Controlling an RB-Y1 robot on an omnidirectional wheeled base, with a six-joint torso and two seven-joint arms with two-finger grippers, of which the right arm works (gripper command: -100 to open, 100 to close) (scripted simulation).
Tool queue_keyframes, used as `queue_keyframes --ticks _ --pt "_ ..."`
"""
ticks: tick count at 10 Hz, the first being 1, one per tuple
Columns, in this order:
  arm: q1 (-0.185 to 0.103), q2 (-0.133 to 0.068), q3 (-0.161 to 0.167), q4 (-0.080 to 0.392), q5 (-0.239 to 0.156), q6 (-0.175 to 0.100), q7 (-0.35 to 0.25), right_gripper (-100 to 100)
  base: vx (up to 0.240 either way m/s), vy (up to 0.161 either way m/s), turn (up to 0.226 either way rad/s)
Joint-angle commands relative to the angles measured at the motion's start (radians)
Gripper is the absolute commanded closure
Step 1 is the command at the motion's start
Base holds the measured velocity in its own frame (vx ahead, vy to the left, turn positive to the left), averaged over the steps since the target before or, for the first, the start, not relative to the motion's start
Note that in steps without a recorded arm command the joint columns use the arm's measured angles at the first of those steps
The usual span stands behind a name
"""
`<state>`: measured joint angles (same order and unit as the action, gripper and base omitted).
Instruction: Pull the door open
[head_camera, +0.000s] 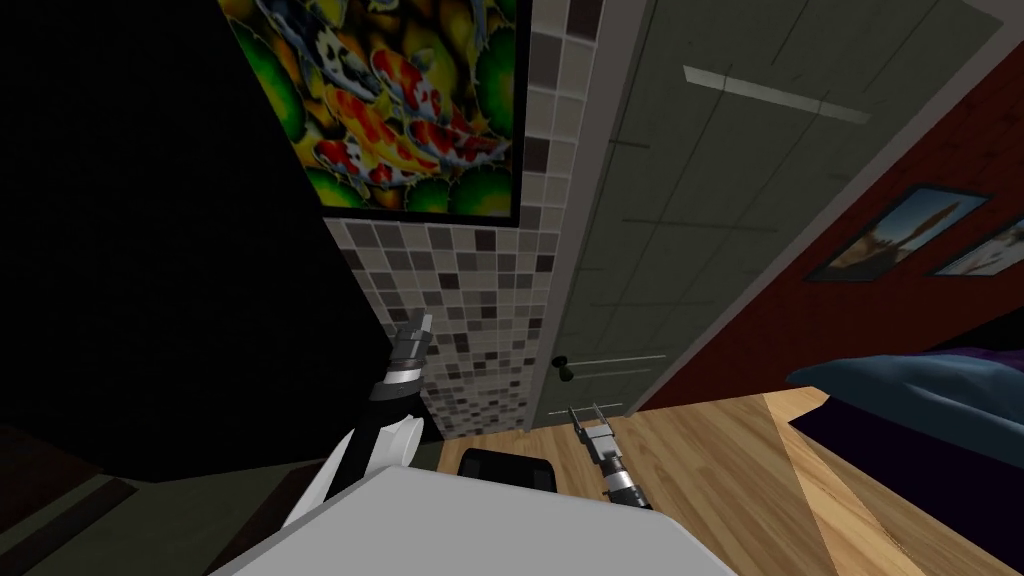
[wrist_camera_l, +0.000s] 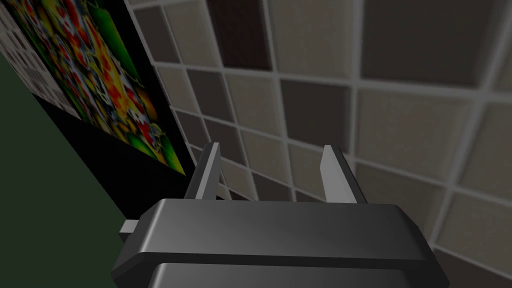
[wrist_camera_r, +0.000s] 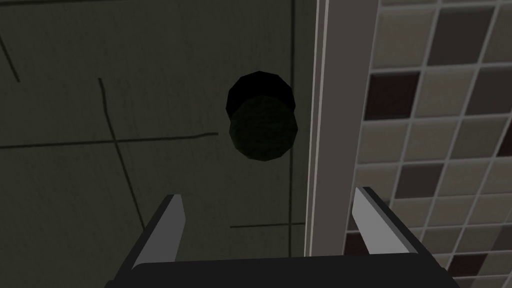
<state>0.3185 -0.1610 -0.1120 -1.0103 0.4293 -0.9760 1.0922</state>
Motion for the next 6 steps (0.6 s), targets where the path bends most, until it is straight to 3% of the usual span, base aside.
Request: queue_keyframes --ticks 1,6 --pt "-0.019 0.007 -0.006 -0.009 -0.005 0.036 0.003 -100 -0.020 0.001 0.078" --pt "-0.124 0.031 -0.034 0.055 -0.027 0.100 0.032 -100 0.035 0.005 0.107"
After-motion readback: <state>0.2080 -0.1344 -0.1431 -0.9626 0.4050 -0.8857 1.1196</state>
